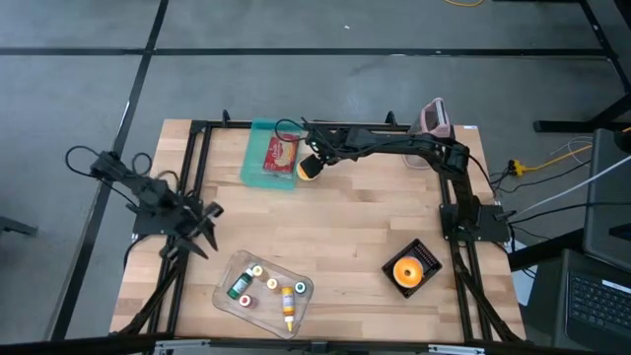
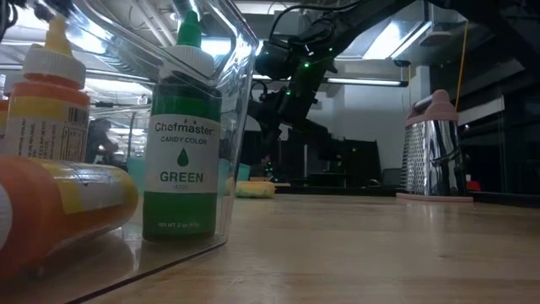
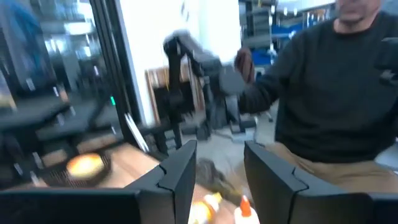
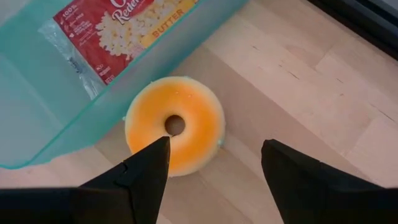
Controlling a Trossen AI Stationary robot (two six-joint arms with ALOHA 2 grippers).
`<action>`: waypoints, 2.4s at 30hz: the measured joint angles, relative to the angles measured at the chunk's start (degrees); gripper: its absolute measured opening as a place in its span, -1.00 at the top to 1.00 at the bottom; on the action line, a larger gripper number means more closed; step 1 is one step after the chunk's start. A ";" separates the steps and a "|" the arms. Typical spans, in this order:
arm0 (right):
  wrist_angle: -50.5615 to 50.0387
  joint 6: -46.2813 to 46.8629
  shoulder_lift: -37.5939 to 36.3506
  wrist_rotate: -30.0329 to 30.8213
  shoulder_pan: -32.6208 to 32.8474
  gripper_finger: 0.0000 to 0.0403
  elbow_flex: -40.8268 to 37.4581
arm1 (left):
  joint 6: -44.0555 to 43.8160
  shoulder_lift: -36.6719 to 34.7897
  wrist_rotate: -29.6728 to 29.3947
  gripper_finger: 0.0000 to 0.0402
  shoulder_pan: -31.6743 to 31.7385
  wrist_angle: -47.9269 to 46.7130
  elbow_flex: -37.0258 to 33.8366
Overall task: Pick & Place Food Item
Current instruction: Put the orange donut into the black basket
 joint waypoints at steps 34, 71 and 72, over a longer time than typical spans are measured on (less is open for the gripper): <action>-0.04 -1.01 0.00 -1.59 1.09 -0.25 0.02 | -1.99 -6.22 -2.99 0.33 -0.07 1.19 -9.67; 8.85 2.30 6.75 -8.29 -1.01 0.90 -3.15 | -2.76 -6.32 -2.12 0.34 -0.07 1.65 -9.67; 8.85 1.82 6.73 -8.69 -1.01 0.92 -3.15 | -2.76 -6.32 -2.12 0.35 -0.07 1.63 -9.67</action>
